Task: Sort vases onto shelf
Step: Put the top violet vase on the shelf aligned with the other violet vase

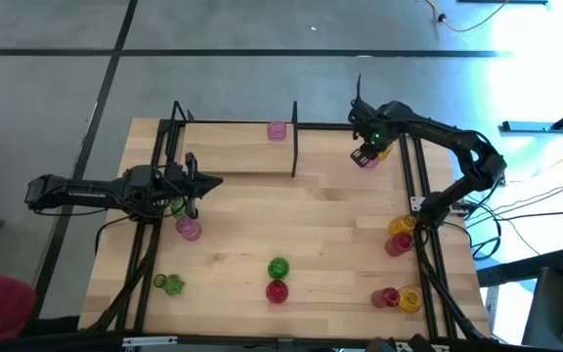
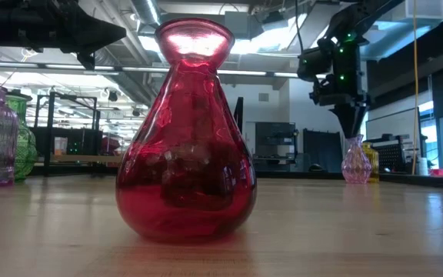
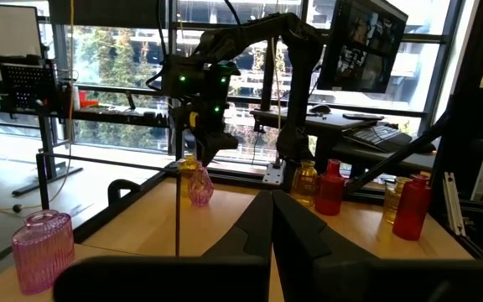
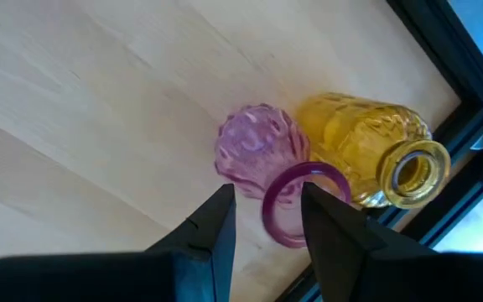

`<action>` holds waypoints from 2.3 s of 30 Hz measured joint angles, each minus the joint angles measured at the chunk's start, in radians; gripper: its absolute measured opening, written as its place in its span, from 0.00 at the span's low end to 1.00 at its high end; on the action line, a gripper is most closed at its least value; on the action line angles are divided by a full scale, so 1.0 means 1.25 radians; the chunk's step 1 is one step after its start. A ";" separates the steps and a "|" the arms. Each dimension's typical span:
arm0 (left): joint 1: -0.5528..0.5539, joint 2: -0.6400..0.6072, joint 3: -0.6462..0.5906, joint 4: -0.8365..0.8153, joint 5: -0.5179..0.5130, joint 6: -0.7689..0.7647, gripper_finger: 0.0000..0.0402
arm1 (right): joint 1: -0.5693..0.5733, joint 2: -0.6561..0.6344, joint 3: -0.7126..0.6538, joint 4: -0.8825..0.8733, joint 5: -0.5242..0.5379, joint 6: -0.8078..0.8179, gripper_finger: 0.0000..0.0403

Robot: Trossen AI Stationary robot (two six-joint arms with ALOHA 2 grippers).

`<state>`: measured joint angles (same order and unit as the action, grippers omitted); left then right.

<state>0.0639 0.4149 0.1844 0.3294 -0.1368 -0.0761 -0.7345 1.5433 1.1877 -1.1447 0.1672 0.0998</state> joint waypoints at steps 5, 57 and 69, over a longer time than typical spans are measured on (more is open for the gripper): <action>0.000 0.000 0.000 0.000 0.000 0.000 0.00 | -0.001 0.000 0.000 -0.002 -0.002 -0.005 0.30; 0.000 0.000 0.000 0.001 0.000 0.000 0.00 | 0.512 0.042 0.150 0.000 -0.046 -0.130 0.01; 0.000 0.000 0.000 0.001 0.000 0.000 0.00 | 0.666 0.042 0.153 0.170 -0.060 -0.198 0.01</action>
<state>0.0640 0.4149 0.1844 0.3302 -0.1364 -0.0757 0.0977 1.5951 1.3795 -0.9320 0.0917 -0.1474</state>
